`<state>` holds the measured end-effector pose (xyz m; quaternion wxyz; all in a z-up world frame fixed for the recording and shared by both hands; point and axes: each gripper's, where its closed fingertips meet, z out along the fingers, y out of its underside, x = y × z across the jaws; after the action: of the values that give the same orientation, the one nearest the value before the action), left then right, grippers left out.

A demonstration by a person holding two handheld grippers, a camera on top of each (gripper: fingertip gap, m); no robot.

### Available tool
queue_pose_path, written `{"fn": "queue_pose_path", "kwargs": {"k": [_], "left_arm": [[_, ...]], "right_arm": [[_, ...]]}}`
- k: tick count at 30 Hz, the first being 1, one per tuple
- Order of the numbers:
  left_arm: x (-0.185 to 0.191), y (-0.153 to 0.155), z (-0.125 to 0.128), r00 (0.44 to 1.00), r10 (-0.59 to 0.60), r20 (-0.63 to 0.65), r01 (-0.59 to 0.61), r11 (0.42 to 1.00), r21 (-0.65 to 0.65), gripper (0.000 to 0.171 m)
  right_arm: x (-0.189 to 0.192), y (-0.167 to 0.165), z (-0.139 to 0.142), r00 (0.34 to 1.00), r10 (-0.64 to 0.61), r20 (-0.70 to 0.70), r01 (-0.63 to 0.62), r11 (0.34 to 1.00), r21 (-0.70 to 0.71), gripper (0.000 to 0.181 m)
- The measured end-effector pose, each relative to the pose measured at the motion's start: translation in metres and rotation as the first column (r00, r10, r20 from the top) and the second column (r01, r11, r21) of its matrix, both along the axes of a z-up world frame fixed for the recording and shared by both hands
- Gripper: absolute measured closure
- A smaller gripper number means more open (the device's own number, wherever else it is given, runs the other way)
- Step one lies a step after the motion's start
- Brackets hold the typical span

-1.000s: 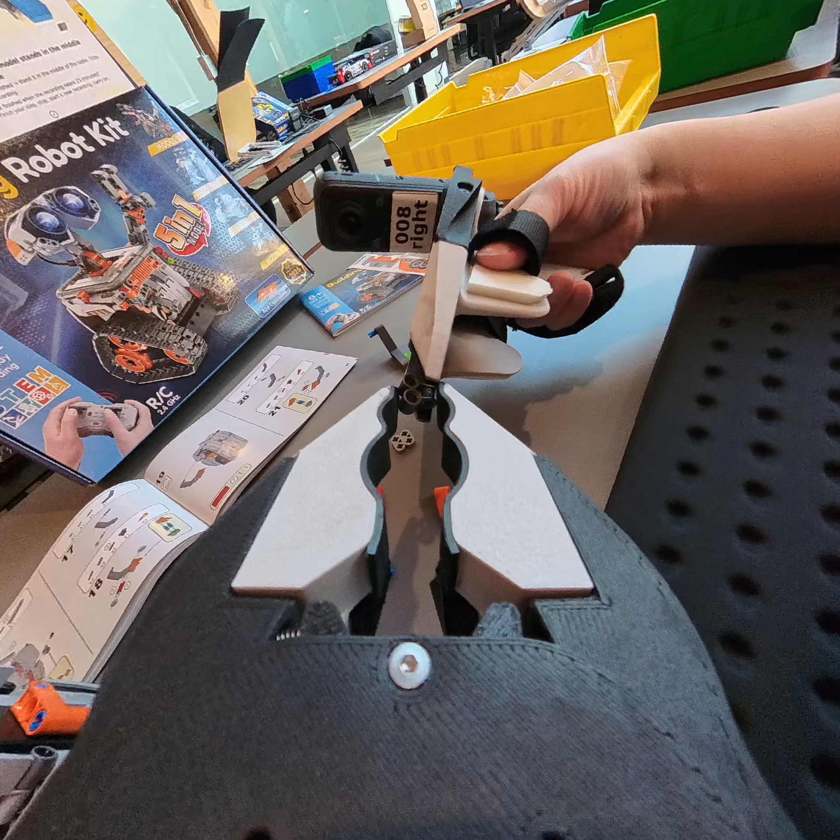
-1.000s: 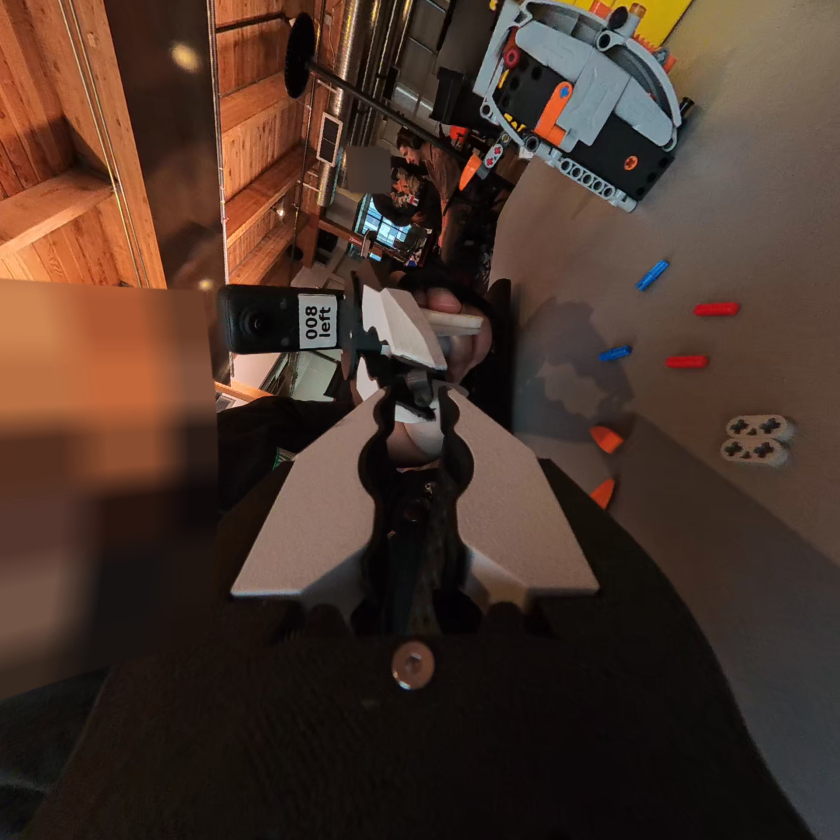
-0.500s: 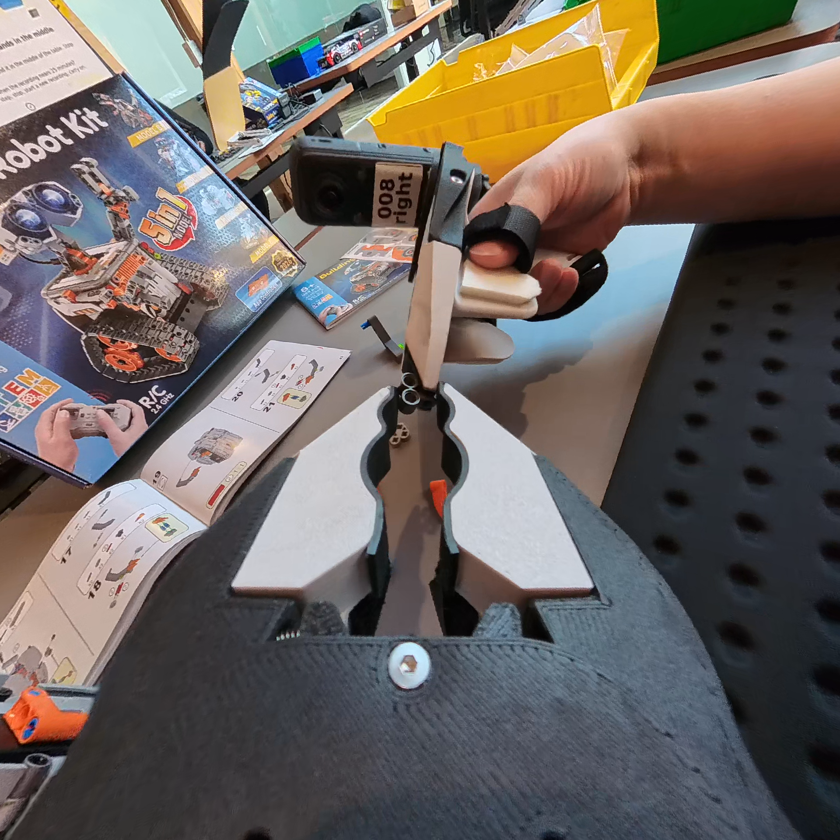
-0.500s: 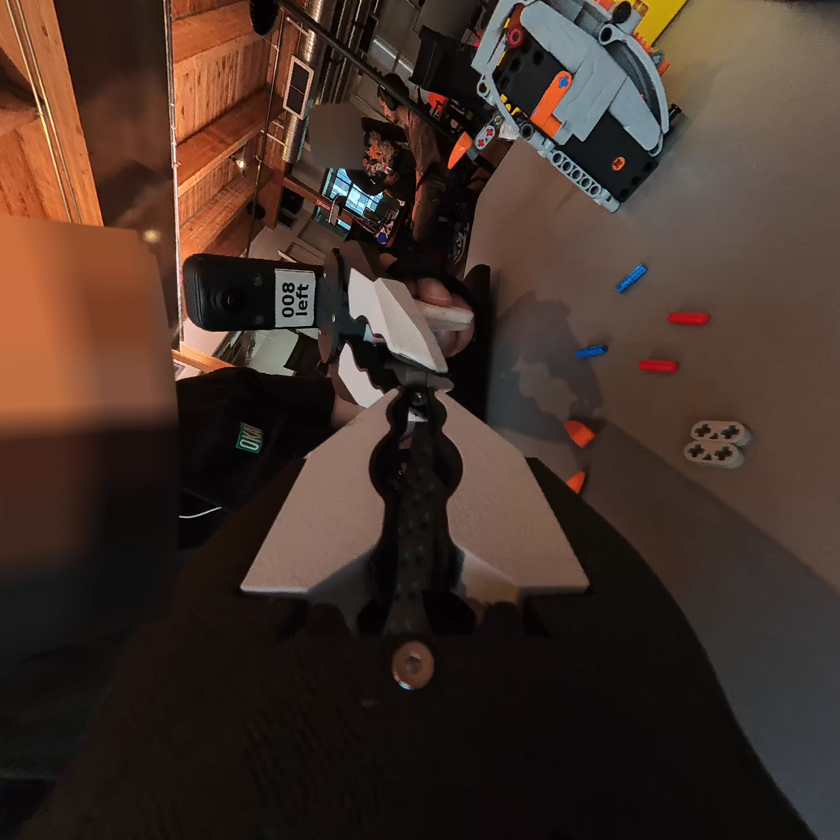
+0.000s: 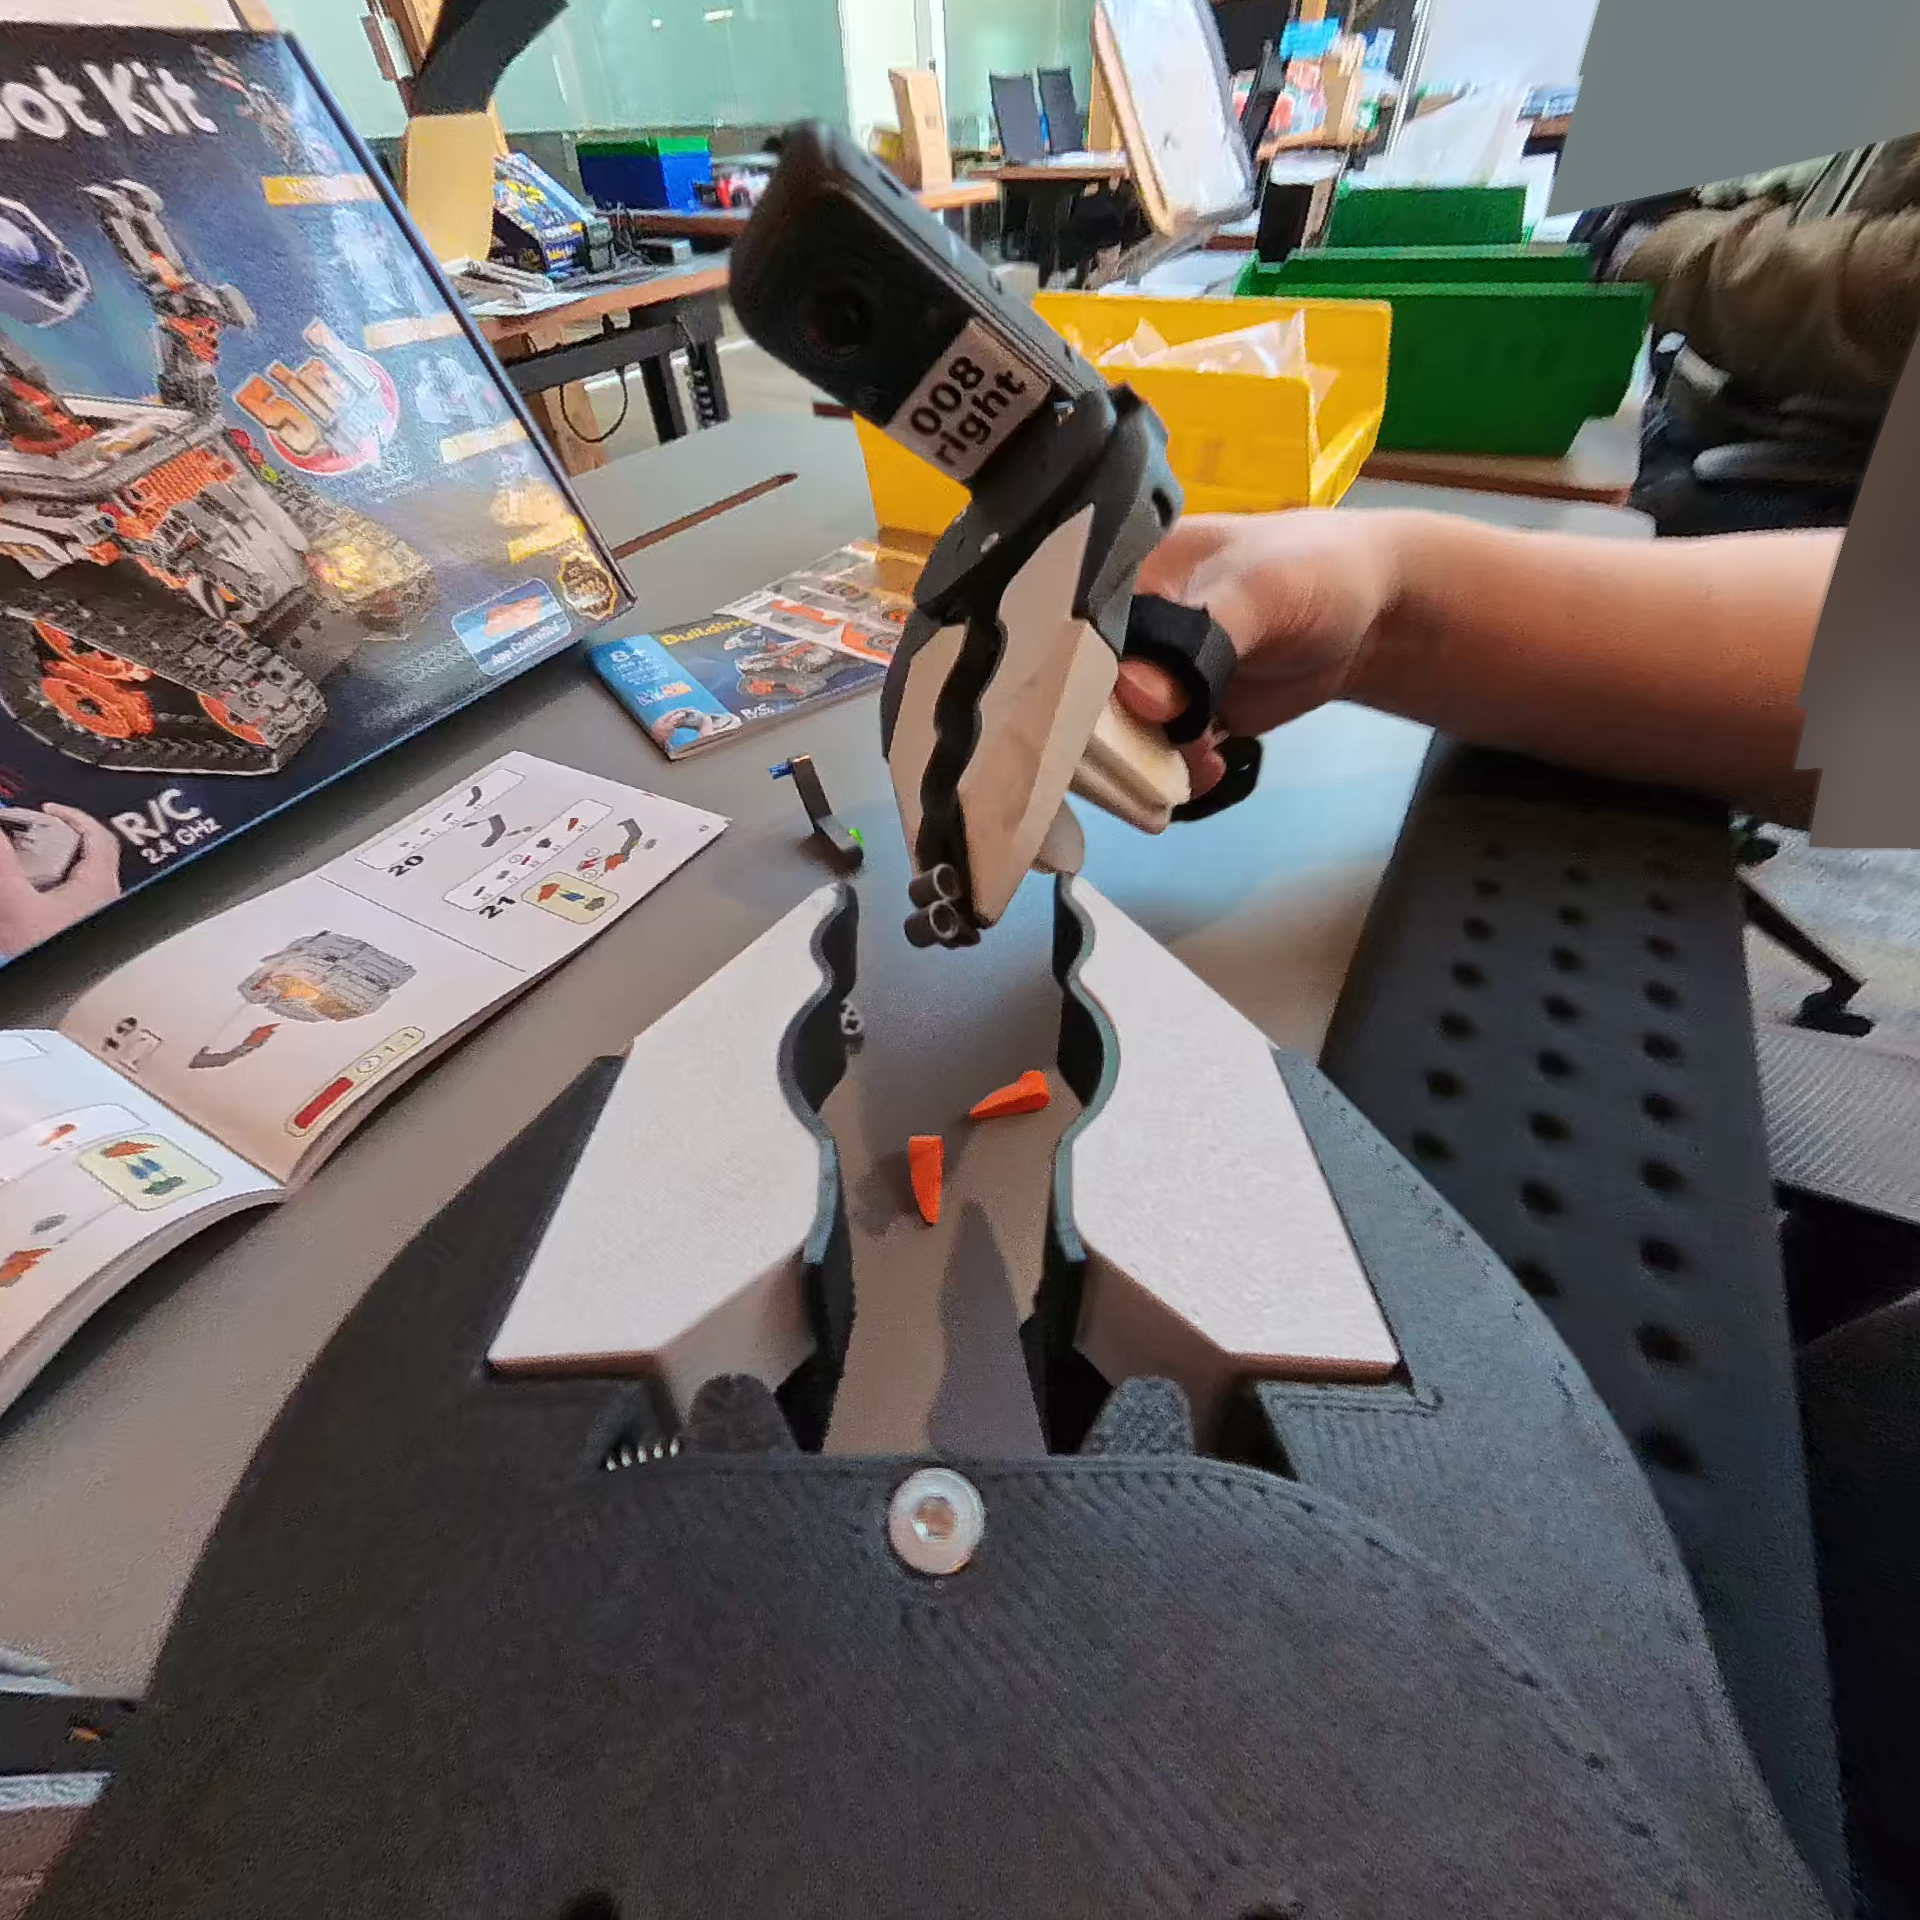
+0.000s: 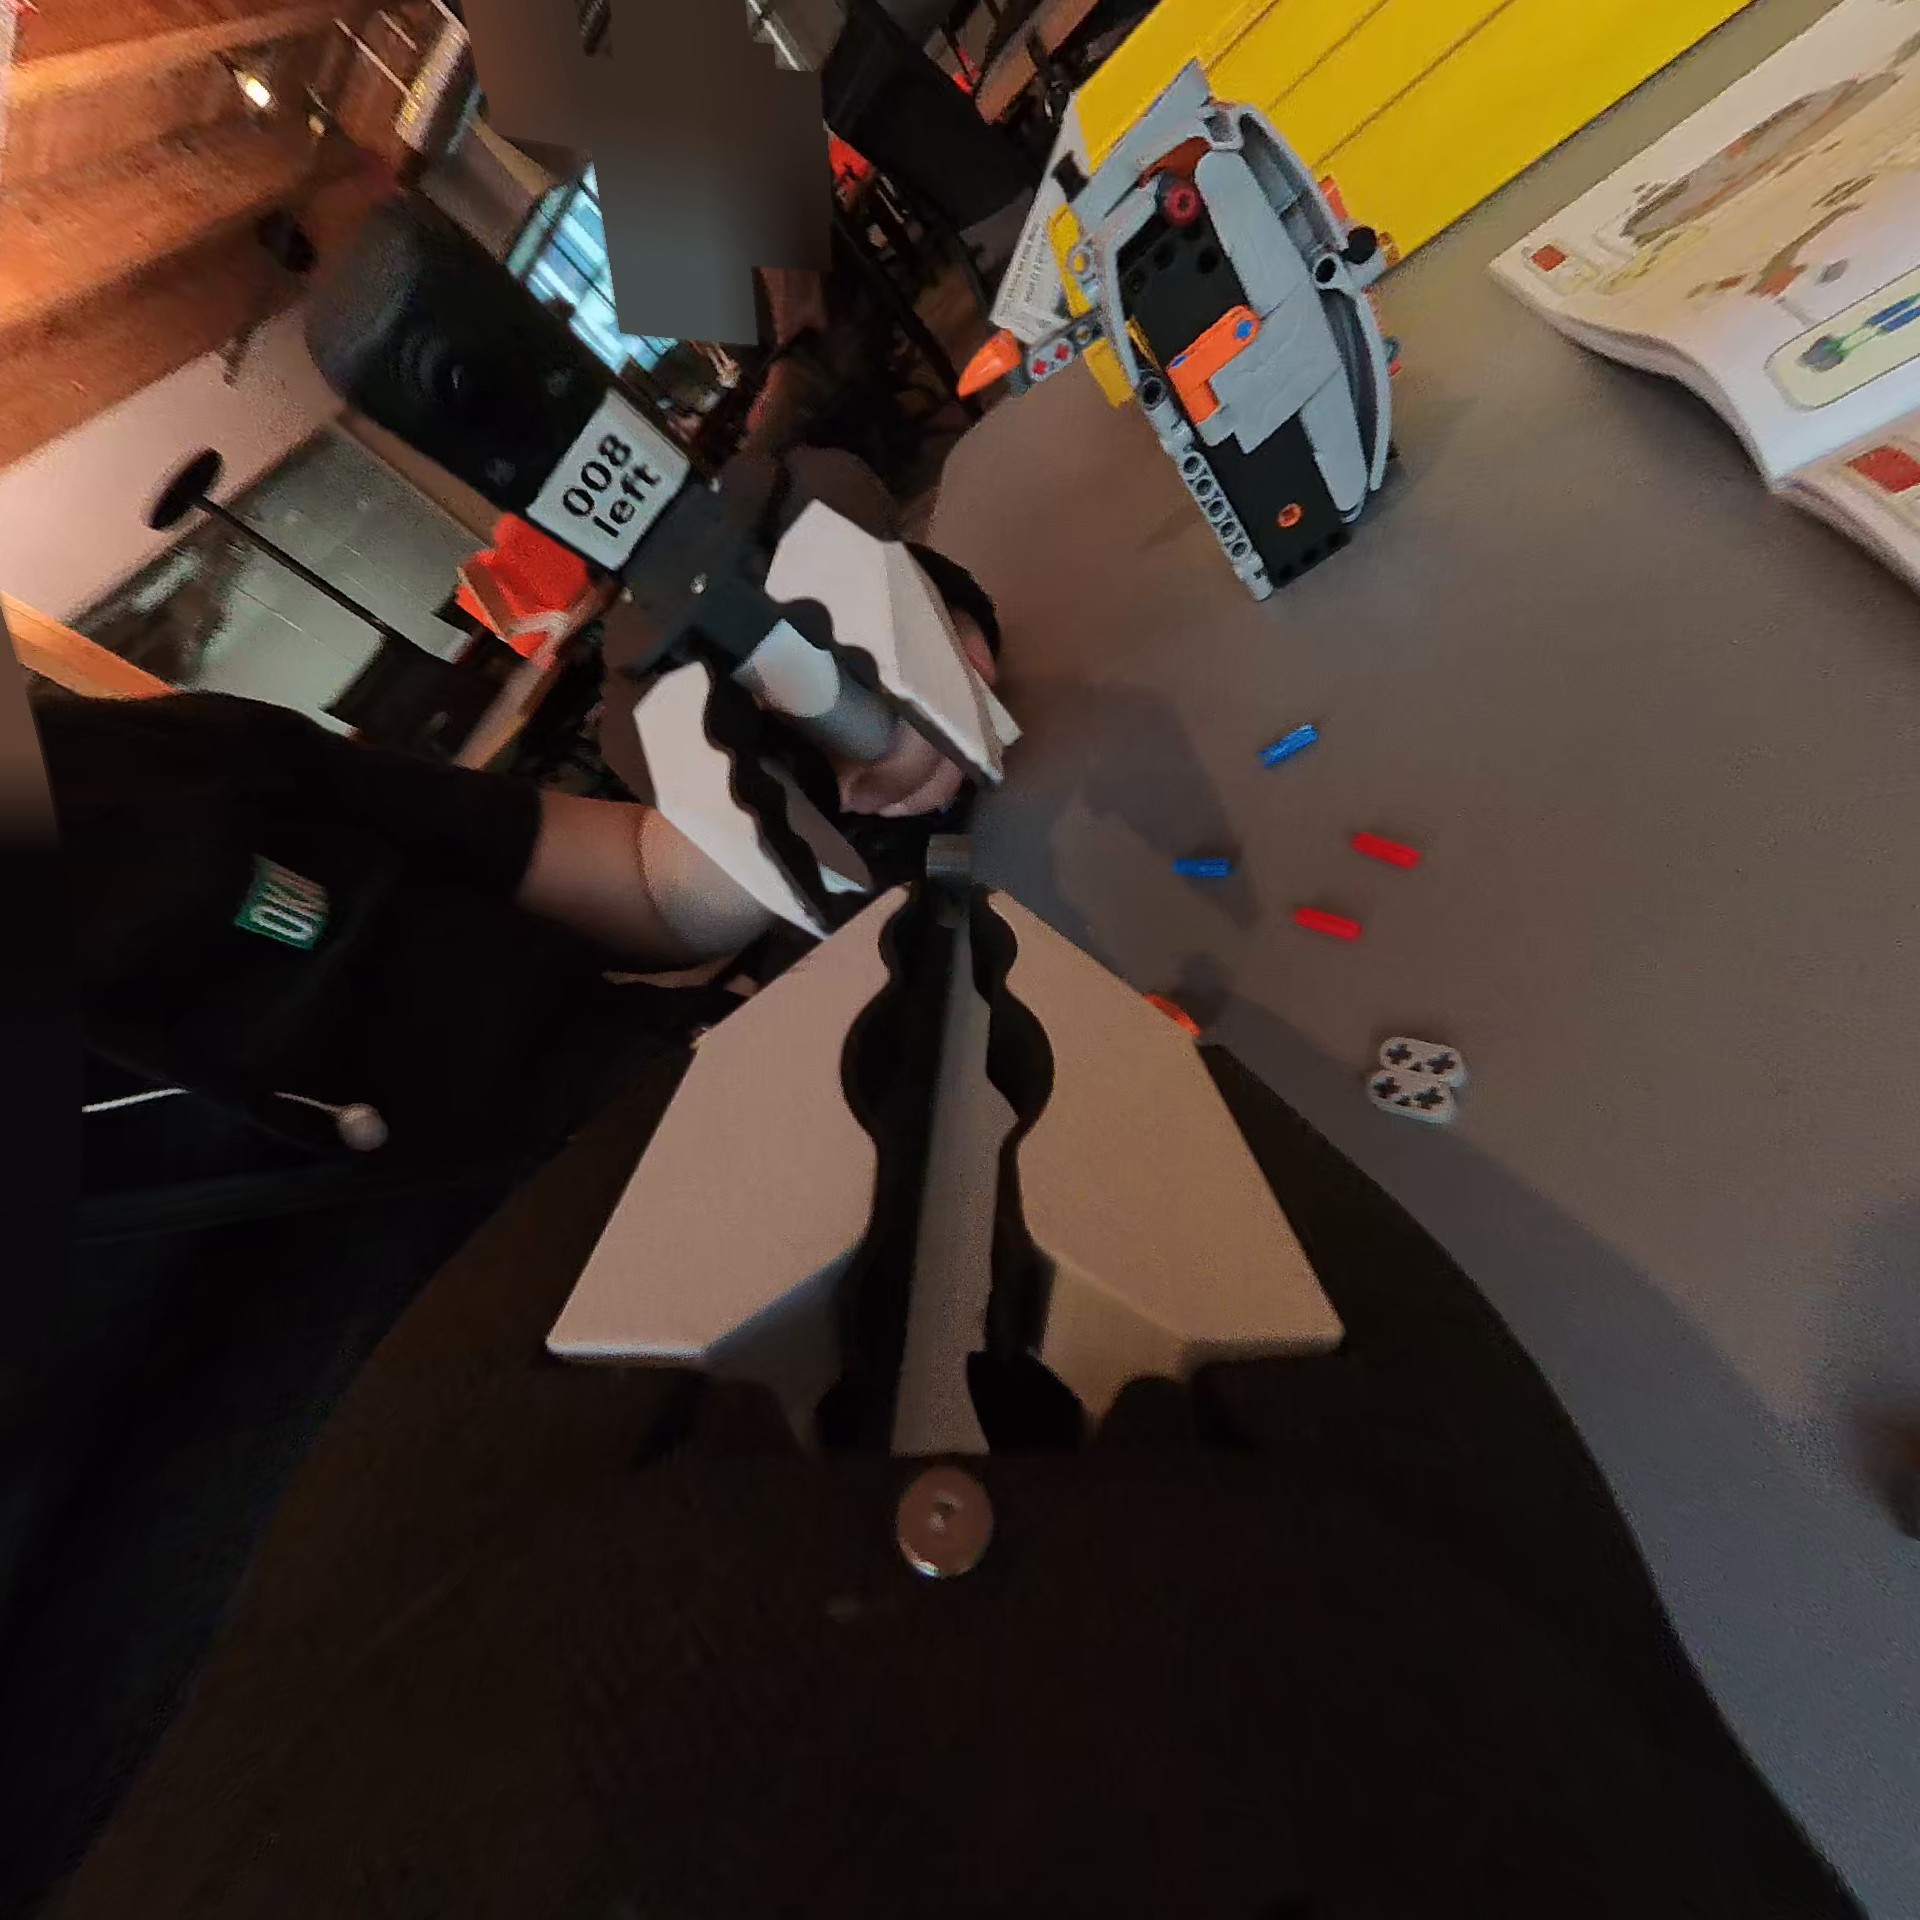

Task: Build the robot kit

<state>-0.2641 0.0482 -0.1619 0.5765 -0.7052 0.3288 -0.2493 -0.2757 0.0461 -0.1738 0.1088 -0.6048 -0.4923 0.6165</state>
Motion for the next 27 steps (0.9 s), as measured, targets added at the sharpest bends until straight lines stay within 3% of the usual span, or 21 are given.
{"fn": "queue_pose_path", "kwargs": {"k": [5,10,13,16,21,24,27], "left_arm": [[-0.009,0.003,0.004,0.995,-0.004,0.103,0.010,0.998,-0.060,0.142],[-0.008,0.001,0.006,0.987,-0.022,0.157,0.038,0.994,-0.099,0.143],[-0.011,0.004,-0.002,0.982,-0.009,0.187,0.043,0.983,-0.178,0.142],[-0.011,0.005,-0.002,0.970,-0.020,0.244,0.077,0.971,-0.228,0.142],[-0.016,0.006,0.004,0.948,-0.013,0.319,0.093,0.967,-0.238,0.142],[-0.016,0.006,0.003,0.932,-0.021,0.362,0.128,0.953,-0.274,0.141],[-0.015,0.006,0.004,0.918,-0.034,0.396,0.162,0.942,-0.294,0.140]], "right_arm": [[0.004,0.012,-0.003,0.999,-0.019,-0.028,0.028,0.943,0.333,0.175],[0.007,0.020,-0.010,0.999,-0.033,-0.026,0.042,0.803,0.594,0.175],[0.007,0.022,-0.009,0.998,-0.028,-0.051,0.057,0.635,0.770,0.174],[0.004,0.019,-0.006,0.997,-0.002,-0.082,0.075,0.423,0.903,0.175],[0.000,0.017,0.006,0.990,0.024,-0.139,0.138,0.038,0.990,0.174],[-0.002,0.015,0.010,0.989,0.024,-0.144,0.146,-0.103,0.984,0.175],[-0.005,0.013,0.009,0.990,0.036,-0.135,0.140,-0.187,0.972,0.175]]}}
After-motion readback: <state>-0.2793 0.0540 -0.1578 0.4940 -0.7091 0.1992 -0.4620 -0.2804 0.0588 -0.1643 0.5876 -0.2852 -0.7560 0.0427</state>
